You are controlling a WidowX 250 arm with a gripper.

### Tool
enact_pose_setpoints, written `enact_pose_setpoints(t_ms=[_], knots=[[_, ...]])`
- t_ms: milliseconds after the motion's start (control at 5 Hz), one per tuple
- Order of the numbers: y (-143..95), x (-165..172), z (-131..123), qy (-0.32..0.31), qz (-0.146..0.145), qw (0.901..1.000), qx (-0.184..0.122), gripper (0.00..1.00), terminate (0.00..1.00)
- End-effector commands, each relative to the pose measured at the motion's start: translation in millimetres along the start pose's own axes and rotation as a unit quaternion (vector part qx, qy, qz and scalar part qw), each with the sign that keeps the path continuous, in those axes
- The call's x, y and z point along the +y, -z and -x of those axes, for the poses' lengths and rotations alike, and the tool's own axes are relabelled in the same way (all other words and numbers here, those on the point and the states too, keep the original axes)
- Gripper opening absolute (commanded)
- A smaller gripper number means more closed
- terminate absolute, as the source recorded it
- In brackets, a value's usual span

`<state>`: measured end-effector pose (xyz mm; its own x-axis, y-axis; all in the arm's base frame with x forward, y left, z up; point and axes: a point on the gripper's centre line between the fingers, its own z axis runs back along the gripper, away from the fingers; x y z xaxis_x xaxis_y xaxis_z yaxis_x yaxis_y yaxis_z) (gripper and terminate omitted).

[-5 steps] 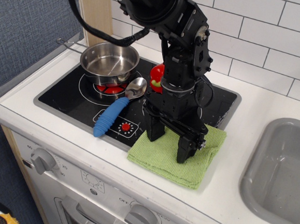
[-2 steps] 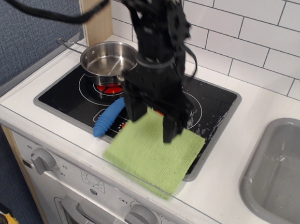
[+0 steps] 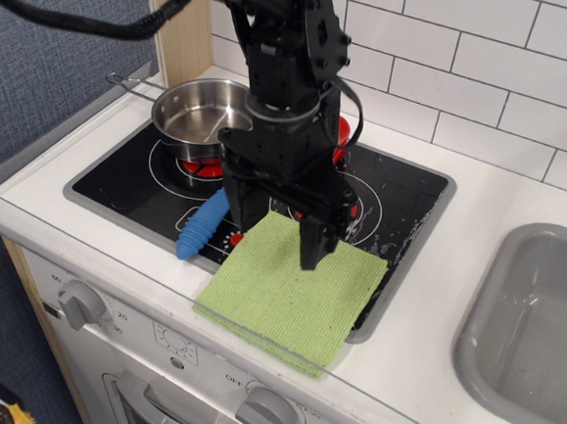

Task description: Put the napkin on the bottom right.

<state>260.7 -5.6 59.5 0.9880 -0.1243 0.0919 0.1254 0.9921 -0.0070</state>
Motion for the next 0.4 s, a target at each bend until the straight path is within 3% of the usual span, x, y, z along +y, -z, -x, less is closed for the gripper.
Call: enact_pose_setpoints(t_ms=[0, 200], knots=[[-2.7, -0.8, -5.5, 0.015, -0.040, 0.9991, 0.002, 1.00, 0.00], [-2.7, -0.8, -5.5, 0.015, -0.040, 0.9991, 0.002, 1.00, 1.00]])
